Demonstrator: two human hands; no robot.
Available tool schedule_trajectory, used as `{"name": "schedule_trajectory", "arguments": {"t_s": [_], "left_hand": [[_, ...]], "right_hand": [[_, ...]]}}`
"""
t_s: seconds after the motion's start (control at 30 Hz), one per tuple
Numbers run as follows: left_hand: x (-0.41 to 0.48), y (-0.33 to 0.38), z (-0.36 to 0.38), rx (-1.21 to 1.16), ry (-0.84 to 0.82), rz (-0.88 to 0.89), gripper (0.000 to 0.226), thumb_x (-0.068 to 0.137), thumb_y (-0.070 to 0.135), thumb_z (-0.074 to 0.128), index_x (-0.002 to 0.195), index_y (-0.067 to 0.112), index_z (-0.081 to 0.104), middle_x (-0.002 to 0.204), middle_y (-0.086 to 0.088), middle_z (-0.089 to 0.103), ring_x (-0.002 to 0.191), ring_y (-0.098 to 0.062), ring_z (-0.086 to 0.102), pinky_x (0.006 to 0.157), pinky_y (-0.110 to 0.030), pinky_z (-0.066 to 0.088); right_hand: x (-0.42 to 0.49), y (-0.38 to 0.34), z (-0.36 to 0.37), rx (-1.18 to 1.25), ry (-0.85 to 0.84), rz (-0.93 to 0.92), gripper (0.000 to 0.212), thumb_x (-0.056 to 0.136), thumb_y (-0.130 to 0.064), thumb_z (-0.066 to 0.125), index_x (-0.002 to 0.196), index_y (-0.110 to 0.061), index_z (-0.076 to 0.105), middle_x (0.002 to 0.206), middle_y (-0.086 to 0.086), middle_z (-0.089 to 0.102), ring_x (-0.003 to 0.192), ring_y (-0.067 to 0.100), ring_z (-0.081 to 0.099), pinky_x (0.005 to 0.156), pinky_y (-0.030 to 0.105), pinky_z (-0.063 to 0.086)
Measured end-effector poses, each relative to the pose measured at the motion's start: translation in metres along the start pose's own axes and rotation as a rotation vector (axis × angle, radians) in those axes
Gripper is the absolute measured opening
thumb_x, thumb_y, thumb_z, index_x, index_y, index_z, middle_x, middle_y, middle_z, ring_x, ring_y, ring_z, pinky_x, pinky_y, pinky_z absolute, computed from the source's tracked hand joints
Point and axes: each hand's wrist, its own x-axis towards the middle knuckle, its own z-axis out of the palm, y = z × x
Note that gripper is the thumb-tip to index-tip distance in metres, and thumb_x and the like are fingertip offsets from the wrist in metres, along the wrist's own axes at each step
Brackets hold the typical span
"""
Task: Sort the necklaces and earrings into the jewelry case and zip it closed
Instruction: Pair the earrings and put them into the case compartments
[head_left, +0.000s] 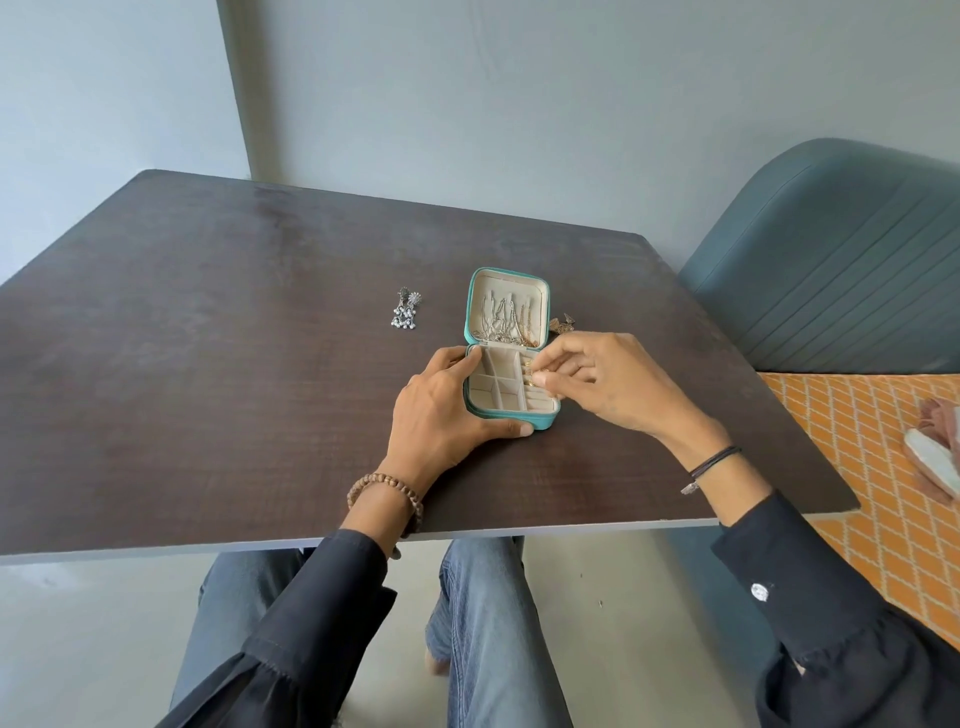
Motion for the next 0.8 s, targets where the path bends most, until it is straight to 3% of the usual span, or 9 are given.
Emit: {"name": "schedule_trajectory", "arguments": {"t_s": [0.13, 0.27, 0.57, 0.8], "left_hand": [[0.0, 0.0, -0.001, 0.0, 0.002, 0.005, 0.109, 0.06, 0.071, 0.083, 0.149, 0.018, 0.049, 0.145, 0.009, 0.05, 0.121, -0.016, 0.058, 0.099, -0.032, 0.046], [0.0, 0.0, -0.001, 0.005, 0.006, 0.012, 0.108, 0.06, 0.07, 0.083, 0.148, 0.018, 0.049, 0.145, 0.009, 0.05, 0.122, -0.015, 0.058, 0.099, -0.032, 0.045], [0.001, 0.0, -0.001, 0.008, -0.005, 0.016, 0.108, 0.062, 0.071, 0.082, 0.15, 0.018, 0.047, 0.146, 0.007, 0.049, 0.124, -0.016, 0.057, 0.101, -0.034, 0.047], [0.001, -0.001, -0.001, 0.008, -0.016, 0.015, 0.108, 0.063, 0.072, 0.081, 0.15, 0.019, 0.047, 0.146, 0.007, 0.049, 0.123, -0.017, 0.057, 0.101, -0.035, 0.048]], "right_hand": [[0.0, -0.003, 0.001, -0.087, 0.008, -0.041, 0.014, 0.091, -0.025, 0.077, 0.104, -0.022, 0.08, 0.092, -0.008, 0.075, 0.079, -0.013, 0.063, 0.071, 0.005, 0.047], [-0.002, 0.001, 0.001, -0.086, -0.007, -0.035, 0.019, 0.093, -0.027, 0.075, 0.112, -0.024, 0.077, 0.097, -0.008, 0.073, 0.089, -0.015, 0.063, 0.07, 0.001, 0.045], [-0.001, 0.006, 0.002, -0.106, 0.016, -0.092, 0.02, 0.093, -0.024, 0.075, 0.112, -0.02, 0.077, 0.104, -0.008, 0.067, 0.091, 0.002, 0.067, 0.082, 0.016, 0.056], [0.001, 0.006, -0.004, -0.068, -0.011, -0.088, 0.022, 0.087, -0.021, 0.081, 0.109, -0.021, 0.081, 0.104, -0.011, 0.072, 0.089, 0.0, 0.067, 0.08, 0.015, 0.055]]}}
